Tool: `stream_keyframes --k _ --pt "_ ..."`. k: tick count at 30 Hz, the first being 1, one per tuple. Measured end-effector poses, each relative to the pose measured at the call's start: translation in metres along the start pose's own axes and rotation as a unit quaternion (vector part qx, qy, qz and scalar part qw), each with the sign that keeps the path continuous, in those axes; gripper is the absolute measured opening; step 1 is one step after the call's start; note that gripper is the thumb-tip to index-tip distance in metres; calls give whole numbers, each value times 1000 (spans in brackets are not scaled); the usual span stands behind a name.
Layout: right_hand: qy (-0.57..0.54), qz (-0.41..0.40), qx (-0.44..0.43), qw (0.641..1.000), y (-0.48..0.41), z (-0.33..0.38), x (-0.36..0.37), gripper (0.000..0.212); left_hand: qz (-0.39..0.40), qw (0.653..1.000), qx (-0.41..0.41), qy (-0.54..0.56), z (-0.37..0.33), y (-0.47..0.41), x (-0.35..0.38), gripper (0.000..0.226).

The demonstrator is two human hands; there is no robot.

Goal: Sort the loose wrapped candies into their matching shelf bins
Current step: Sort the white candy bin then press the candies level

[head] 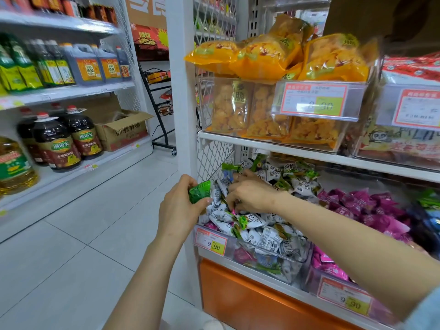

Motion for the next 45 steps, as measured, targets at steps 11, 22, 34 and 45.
stream_keyframes --k 11,22,34,45 --pt "-137 -104 95 980 3 -17 -15 9 23 999 -17 -33 0 2 0 34" --pt "-387 -297 318 813 71 -23 -55 11 50 995 -13 82 -21 10 13 35" --pt "-71 -320 453 829 268 -54 -79 11 182 963 103 169 -106 72 63 34" --pt "-122 -392 550 727 414 -78 -95 16 286 906 241 199 -254 163 164 42"
Point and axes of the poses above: each hand's wrist, its own y-axis away from the middle knuckle, its own x-axis out of the palm, z = x × y, the point moved 4 cm from there along -y, towards the middle knuckle, and after that the axes turned 14 degrees about -z, right-handed, at the moved point
